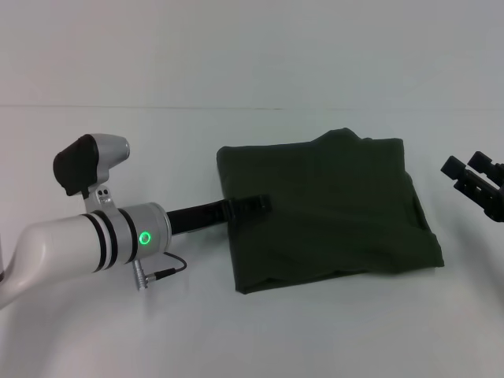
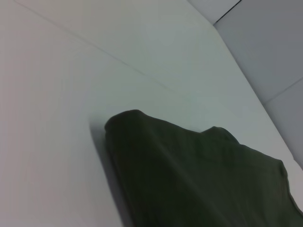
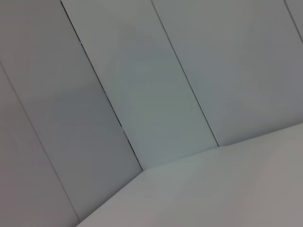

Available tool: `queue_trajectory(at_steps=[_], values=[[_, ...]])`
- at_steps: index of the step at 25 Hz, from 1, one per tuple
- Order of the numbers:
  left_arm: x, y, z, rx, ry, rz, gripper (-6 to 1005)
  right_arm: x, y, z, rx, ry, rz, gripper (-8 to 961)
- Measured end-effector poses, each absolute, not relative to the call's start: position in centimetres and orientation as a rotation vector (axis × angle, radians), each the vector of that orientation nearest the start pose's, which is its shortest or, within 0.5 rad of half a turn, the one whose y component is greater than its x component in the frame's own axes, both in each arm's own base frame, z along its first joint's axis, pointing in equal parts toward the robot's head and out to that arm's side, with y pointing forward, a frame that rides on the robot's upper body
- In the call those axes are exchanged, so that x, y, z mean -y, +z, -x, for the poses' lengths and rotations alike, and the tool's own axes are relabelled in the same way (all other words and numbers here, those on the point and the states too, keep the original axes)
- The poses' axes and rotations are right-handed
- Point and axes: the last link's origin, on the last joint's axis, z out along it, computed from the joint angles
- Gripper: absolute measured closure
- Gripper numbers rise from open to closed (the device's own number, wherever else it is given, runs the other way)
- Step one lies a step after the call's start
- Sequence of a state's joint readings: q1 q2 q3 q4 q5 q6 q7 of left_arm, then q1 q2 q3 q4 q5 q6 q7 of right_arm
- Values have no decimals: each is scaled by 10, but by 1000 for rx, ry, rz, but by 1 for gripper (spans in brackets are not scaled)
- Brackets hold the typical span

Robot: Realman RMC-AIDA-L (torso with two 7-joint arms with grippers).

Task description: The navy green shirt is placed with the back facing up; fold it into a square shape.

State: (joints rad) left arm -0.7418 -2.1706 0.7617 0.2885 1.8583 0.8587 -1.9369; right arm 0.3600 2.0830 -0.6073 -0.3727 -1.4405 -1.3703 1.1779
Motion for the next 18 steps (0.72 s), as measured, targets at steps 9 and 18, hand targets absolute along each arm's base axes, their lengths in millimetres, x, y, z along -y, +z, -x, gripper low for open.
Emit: queue_trajectory(at_steps=[9, 18], values=[[-381, -101, 244, 1667, -710, 2118, 181, -309, 14, -326, -915, 1074, 1980, 177], [-380, -101, 249, 1650, -696, 2113, 383, -308, 13, -324, -912, 1084, 1987, 177]])
